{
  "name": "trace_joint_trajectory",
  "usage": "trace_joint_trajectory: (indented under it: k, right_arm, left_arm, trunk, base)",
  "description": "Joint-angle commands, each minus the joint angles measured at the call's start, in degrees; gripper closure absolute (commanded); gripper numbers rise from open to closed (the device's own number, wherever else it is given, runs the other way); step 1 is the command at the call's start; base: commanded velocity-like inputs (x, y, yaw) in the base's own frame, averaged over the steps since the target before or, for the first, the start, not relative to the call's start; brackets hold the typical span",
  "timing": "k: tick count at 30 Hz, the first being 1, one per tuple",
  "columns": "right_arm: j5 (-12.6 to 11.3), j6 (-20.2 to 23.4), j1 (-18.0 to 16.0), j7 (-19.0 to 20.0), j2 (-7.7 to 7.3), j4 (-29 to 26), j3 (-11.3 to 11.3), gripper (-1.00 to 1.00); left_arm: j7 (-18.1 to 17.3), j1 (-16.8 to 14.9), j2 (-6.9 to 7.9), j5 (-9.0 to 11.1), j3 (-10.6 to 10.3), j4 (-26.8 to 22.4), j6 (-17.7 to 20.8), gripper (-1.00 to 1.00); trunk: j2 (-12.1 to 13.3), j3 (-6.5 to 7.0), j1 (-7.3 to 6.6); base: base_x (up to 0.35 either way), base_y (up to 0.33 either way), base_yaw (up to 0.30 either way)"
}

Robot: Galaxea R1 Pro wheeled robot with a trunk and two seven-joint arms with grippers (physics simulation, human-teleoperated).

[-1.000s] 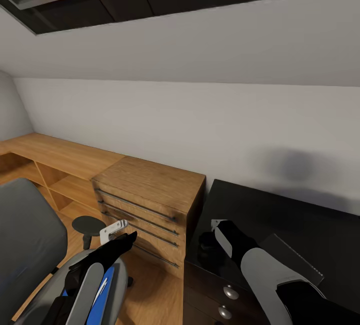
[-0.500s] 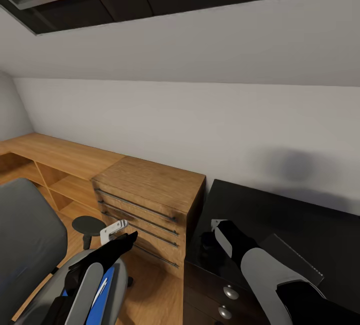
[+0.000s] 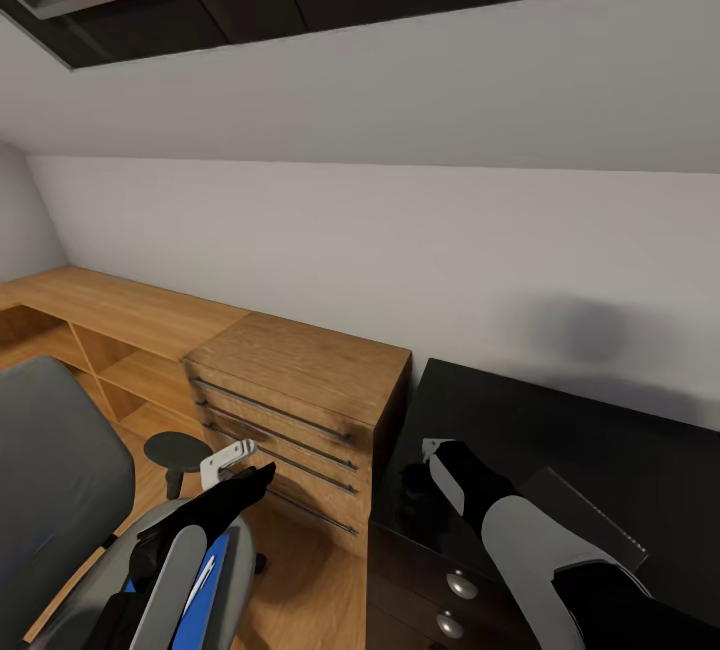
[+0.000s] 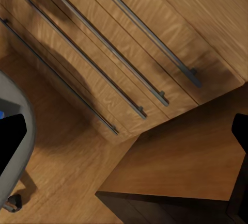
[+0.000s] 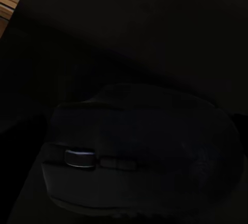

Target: In the bedroom, organize the workspace by keeping the computer under the desk, ensuring the monitor is on the desk, placing the keyboard on the desk next to the monitor, placing the mouse on the desk next to the keyboard, moving the folder from the swivel chair onto the desk next to the mouse, stacking the notebook on top of the folder with the pen on top of the notebook, and positioning the swivel chair next to the desk.

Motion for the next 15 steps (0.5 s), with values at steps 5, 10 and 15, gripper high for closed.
trace_joint_trajectory:
  k: [5,10,15]
  right_arm:
    - [-1.0,0.2,0.0,-0.5,-0.03,-0.1,0.3,1.00]
    - [-1.0,0.2,0.0,-0.4,-0.03,-0.1,0.3,1.00]
    - [-1.0,0.2,0.0,-0.4,-0.03,-0.1,0.3,1.00]
  left_arm:
    - [0.6,0.0,0.00,0.6,0.0,-0.1,0.1,-1.00]
    - [0.6,0.0,0.00,0.6,-0.1,-0.1,0.1,-1.00]
    - [0.6,0.0,0.00,0.6,-0.1,-0.1,0.1,-1.00]
  trunk:
    - [0.0,-0.07,0.00]
    - [0.0,-0.07,0.00]
    - [0.4,0.11,-0.22]
  base:
    - [0.000,0.000,0.000]
    - [0.000,0.000,0.000]
    - [0.000,0.000,0.000]
